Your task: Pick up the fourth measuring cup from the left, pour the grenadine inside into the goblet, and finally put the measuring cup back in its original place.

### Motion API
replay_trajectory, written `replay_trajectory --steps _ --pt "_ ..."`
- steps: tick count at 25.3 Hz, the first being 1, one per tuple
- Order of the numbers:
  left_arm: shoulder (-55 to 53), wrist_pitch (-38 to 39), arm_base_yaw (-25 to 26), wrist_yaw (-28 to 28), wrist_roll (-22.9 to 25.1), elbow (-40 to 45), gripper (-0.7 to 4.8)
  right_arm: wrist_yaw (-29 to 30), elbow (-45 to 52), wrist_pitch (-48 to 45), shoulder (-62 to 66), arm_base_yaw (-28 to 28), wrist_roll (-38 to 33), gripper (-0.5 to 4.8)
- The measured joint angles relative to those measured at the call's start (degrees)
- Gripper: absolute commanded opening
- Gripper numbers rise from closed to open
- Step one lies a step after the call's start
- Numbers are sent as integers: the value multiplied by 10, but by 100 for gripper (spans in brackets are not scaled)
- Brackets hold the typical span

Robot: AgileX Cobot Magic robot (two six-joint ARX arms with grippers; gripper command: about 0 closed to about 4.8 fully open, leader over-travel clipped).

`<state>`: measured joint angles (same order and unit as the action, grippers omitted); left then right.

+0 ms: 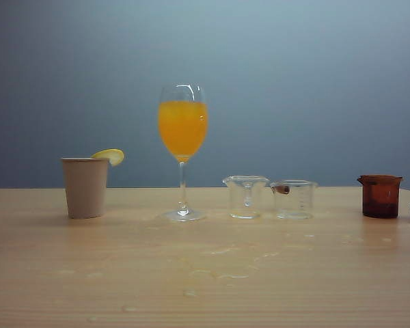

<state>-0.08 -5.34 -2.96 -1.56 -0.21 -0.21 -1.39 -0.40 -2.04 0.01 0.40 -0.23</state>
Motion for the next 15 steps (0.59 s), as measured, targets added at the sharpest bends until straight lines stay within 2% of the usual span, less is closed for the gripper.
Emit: replay_trajectory --steps 6,8,10,15 --pt "0 1 0 0 0 0 -6 0 0 0 0 0 0 20" --pt "0 1 0 0 0 0 -6 0 0 0 0 0 0 -3" --pt "0 0 0 0 -16 -1 -6 0 0 0 0 0 0 -3" --pt "-1 15 0 -20 -35 -56 -6 0 -38 9 0 0 -1 -3"
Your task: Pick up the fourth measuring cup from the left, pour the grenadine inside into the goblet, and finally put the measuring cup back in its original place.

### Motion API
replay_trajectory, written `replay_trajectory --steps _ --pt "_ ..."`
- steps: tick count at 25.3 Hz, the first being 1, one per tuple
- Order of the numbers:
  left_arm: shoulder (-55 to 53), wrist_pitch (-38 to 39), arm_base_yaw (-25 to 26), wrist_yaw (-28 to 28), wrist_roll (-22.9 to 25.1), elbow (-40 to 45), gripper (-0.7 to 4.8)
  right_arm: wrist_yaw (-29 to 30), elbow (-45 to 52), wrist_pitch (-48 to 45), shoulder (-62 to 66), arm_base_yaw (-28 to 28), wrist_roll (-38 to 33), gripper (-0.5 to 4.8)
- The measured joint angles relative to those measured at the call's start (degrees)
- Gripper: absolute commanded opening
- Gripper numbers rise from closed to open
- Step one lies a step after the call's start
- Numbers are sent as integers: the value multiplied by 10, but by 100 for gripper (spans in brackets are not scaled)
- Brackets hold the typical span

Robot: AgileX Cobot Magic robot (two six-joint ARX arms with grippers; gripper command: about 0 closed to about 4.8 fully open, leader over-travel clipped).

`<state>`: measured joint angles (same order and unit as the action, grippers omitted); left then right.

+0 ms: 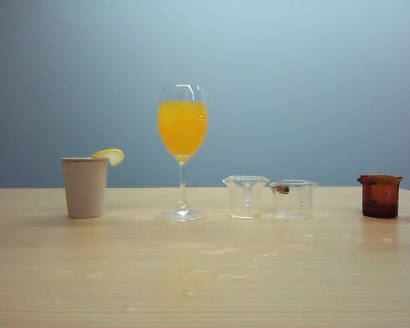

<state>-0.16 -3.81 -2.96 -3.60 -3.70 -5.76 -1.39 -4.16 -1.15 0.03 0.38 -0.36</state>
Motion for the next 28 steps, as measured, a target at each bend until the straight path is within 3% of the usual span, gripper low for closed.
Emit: replay_trajectory --steps 4,8,15,17,22,28 --pt "-10 34 0 -3 0 -66 -6 0 -45 2 0 0 0 -3" --pt "-92 53 0 -1 0 -170 -6 -1 -110 21 30 0 0 -3" --pt "-281 59 -10 73 -31 -333 -6 -1 -216 21 141 0 0 -3" --pt "-334 60 -45 82 -39 -373 -6 -1 -245 21 171 0 0 -3" --pt "-448 118 -189 86 -38 -466 -6 0 -292 13 243 0 0 -3" --pt "-493 127 -292 79 -36 -497 -6 1 -297 -10 292 0 -38 -3"
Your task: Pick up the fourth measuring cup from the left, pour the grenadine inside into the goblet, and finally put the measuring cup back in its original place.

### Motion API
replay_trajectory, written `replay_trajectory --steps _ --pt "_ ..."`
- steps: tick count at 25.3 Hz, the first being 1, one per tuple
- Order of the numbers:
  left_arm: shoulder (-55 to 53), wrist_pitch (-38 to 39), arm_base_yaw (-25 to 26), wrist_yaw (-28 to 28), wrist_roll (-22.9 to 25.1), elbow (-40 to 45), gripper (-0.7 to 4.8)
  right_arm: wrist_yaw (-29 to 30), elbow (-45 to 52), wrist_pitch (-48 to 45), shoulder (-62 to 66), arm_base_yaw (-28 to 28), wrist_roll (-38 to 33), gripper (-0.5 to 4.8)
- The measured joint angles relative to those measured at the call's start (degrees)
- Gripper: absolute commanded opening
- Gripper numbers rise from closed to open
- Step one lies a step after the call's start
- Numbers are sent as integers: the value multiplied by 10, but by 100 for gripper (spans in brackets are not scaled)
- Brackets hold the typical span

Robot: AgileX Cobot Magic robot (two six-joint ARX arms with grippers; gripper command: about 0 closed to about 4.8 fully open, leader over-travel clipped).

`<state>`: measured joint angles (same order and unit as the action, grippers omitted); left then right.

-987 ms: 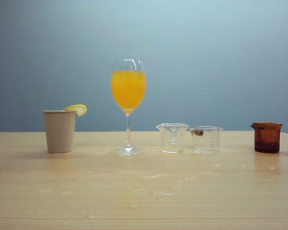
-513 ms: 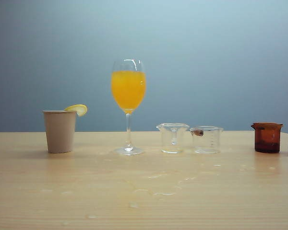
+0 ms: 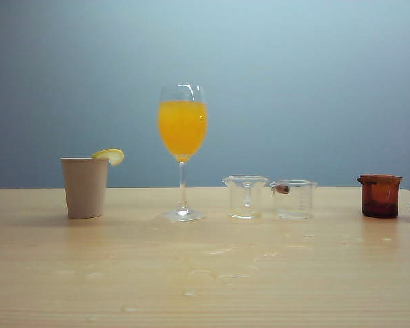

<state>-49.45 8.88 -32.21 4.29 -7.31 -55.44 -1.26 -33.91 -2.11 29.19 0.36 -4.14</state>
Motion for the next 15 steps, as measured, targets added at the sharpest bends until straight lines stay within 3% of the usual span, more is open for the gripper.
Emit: replay_trajectory --steps 7,15 --pt "0 -2 -13 -6 0 0 -6 43 5 -38 74 0 -1 -3" --pt "0 12 -13 -6 0 0 -6 50 74 -148 136 -17 -1 -3"
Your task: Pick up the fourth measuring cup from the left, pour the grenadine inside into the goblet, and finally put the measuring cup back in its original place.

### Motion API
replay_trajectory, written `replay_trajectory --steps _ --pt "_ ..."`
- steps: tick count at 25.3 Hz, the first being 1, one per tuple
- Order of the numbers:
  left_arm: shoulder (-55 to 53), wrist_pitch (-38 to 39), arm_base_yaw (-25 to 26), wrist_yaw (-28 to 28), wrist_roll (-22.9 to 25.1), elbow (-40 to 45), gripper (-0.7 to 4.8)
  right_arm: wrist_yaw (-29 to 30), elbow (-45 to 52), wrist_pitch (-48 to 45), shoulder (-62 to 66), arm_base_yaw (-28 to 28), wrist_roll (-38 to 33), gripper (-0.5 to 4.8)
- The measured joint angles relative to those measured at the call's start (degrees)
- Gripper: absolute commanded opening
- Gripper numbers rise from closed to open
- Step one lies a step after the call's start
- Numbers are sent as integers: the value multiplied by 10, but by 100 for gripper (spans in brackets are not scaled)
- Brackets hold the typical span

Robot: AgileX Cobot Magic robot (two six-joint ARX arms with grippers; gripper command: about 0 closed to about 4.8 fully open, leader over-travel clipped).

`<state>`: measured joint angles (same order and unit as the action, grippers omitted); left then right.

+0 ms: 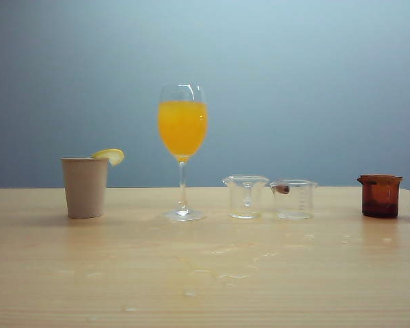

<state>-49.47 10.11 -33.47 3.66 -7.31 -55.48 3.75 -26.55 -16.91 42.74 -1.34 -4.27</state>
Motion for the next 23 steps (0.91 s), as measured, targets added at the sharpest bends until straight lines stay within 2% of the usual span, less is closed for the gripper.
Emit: replay_trajectory --steps 3,11,15,19,20,23 --pt "0 3 0 0 0 0 -6 0 53 -65 16 -26 0 -3" --pt "0 3 0 0 0 0 -6 0 104 -139 102 -41 0 -3" --pt "0 3 0 0 0 0 -6 0 108 -219 192 -40 0 -3" --pt "0 3 0 0 0 0 -6 0 107 -338 325 -41 0 1" --pt "0 3 0 0 0 0 -6 2 107 -360 352 -41 0 16" --pt "0 3 0 0 0 0 -6 23 101 -411 416 -41 0 126"
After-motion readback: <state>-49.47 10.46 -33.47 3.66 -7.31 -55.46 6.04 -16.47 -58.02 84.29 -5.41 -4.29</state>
